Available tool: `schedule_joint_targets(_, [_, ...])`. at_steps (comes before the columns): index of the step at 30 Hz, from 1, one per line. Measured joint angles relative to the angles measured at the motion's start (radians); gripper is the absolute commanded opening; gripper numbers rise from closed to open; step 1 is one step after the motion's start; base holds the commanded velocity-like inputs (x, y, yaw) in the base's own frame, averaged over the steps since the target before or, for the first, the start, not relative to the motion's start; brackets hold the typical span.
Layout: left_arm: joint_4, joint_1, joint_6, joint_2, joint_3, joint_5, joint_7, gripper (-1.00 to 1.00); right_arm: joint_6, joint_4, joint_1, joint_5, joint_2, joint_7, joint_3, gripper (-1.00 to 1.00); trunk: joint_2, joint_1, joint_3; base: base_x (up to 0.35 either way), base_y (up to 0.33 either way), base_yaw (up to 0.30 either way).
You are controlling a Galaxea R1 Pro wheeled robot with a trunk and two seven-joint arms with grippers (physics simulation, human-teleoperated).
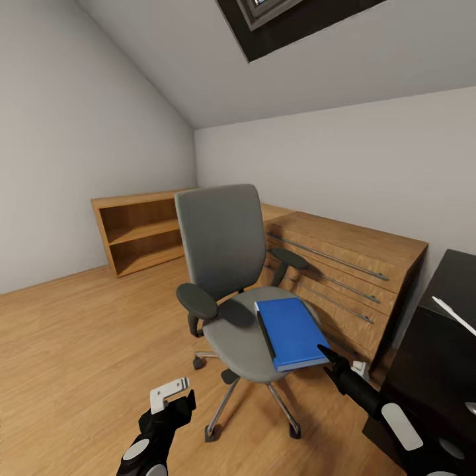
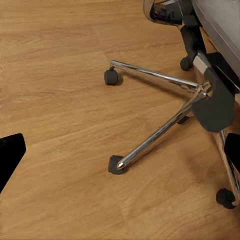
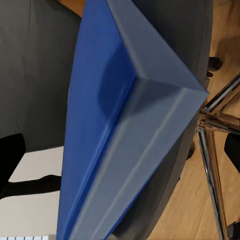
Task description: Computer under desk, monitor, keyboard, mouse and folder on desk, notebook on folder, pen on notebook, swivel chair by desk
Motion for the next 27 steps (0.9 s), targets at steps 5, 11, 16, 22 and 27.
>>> schedule_joint_targets(5, [0.001, 0.0, 0.001, 0.0, 0.0, 0.0, 0.001, 1.0, 0.0, 0.0, 0.0, 0.0, 0.0, 0.0, 0.0, 1.0, 0.0, 0.0, 0.0, 0.01, 0.017, 0.0])
schedule_joint_targets(11, [0.002, 0.0, -0.001, -0.001, 0.0, 0.0, 0.001, 1.0, 0.0, 0.0, 0.0, 0.0, 0.0, 0.0, -0.001, 1.0, 0.0, 0.0, 0.0, 0.002, 0.004, 0.0])
schedule_joint_targets(16, [0.002, 0.0, -0.001, -0.001, 0.0, 0.0, 0.001, 1.0, 0.0, 0.0, 0.0, 0.0, -0.001, 0.0, -0.001, 1.0, 0.0, 0.0, 0.0, 0.0, 0.0, 0.0])
schedule_joint_targets(22, [0.002, 0.0, -0.001, -0.001, 0.0, -0.001, 0.001, 1.0, -0.001, 0.001, 0.0, 0.0, -0.001, -0.001, -0.001, 1.0, 0.014, -0.008, 0.006, 0.0, 0.0, 0.0])
schedule_joint_targets(27, [0.002, 0.0, -0.001, -0.001, -0.001, -0.001, 0.001, 1.0, -0.001, 0.002, 0.0, 0.0, -0.003, -0.001, -0.003, 1.0, 0.035, -0.019, 0.016, 0.0, 0.0, 0.0])
